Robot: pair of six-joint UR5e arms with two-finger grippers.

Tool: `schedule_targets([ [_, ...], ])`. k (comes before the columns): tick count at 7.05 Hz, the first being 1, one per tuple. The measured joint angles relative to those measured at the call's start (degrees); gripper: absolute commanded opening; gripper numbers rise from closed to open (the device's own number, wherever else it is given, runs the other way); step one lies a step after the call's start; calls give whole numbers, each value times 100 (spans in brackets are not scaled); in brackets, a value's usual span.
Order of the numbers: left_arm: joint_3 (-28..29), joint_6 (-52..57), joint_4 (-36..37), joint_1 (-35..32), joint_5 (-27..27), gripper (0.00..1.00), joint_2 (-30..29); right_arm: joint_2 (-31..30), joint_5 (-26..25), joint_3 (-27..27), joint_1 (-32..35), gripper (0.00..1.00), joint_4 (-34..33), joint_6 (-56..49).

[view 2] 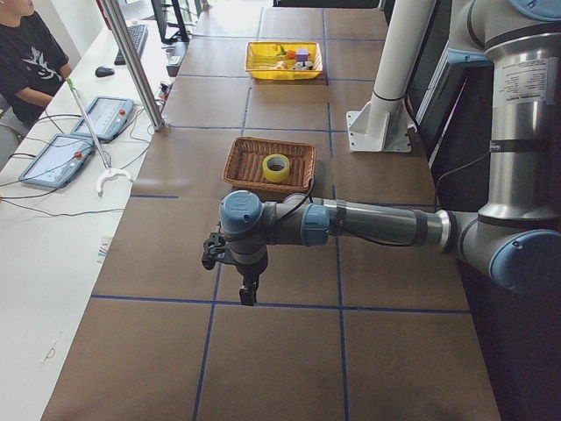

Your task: Move tape to another basket

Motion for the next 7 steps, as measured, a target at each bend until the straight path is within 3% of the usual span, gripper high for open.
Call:
schedule_targets([
  [7, 58, -2, -8, 73, 4, 100, -16, -17, 195, 8, -70, 100, -1, 10],
])
